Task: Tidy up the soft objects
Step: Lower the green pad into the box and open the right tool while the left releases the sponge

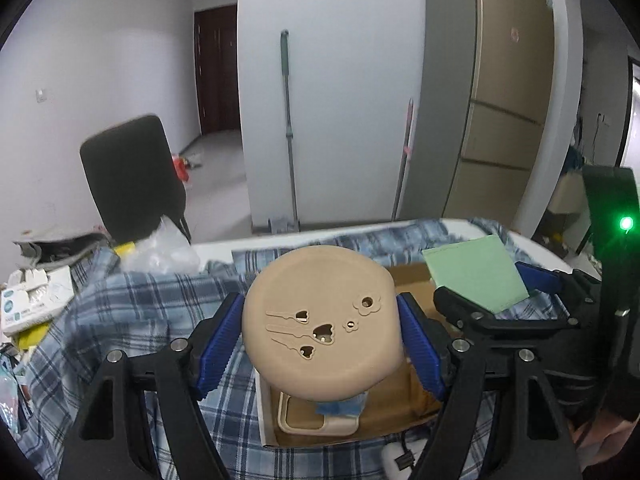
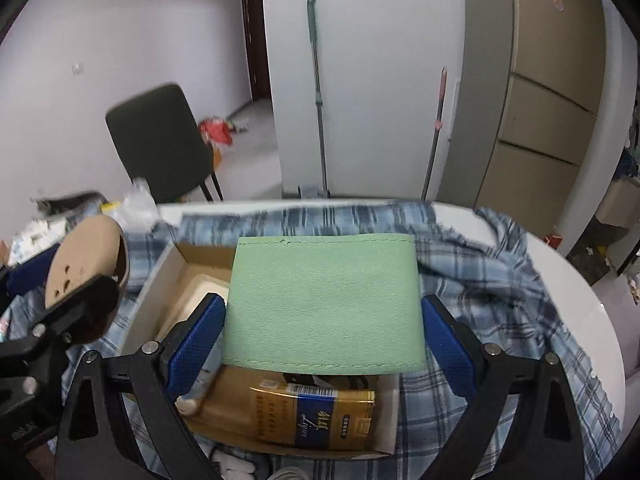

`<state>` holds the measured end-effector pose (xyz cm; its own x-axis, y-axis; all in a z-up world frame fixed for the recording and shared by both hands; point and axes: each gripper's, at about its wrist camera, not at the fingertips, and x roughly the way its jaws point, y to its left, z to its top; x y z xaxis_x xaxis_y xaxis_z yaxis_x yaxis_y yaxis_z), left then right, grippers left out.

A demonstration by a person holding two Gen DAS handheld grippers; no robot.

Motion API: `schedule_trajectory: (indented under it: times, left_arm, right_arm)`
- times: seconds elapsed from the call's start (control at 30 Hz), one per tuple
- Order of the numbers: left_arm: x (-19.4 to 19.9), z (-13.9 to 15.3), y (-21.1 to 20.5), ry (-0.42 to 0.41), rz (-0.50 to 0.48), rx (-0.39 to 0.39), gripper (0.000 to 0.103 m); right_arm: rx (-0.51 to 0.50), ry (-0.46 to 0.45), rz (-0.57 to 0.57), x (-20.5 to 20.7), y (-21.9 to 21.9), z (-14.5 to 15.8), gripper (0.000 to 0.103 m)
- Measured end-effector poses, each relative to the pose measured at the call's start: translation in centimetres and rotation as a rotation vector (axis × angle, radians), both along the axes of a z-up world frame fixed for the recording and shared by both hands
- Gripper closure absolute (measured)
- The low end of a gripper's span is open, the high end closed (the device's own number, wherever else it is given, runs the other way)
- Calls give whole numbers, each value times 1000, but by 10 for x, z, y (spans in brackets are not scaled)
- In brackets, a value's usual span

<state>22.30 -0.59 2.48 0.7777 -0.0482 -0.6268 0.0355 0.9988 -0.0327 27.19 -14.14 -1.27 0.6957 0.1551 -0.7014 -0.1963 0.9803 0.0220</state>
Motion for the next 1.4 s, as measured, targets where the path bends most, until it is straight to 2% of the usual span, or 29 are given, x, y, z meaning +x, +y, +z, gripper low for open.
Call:
schedule_trajectory:
  times: [0.17,0.3,0.53,0.7,1.17,1.27,1.4]
  left_arm:
    - [9,-20,2,57,17,2,25]
    - [10,-24,7,73,27,-12,23]
    - [7,-17,9,20,41,-24,19]
    - [9,-18,10,29,39,-32,19]
    - [9,-17,8,29,23,-41,18]
    - [11,-17,8,31,12,-65,18]
    - [7,-11,15,-20,27,-132,12]
  right_arm:
    - [-22,54,12,11,4,-21,7]
    - [-31,60,10,11,6,-23,7]
    - [-19,78,10,12,7,-27,7]
    - [-52,91,15,13,12,-32,7]
    - [-48,88,16,12,11,-30,7]
    - [-53,89,19,12,11,-30,7]
    - [-54,94,16,13,10,-32,7]
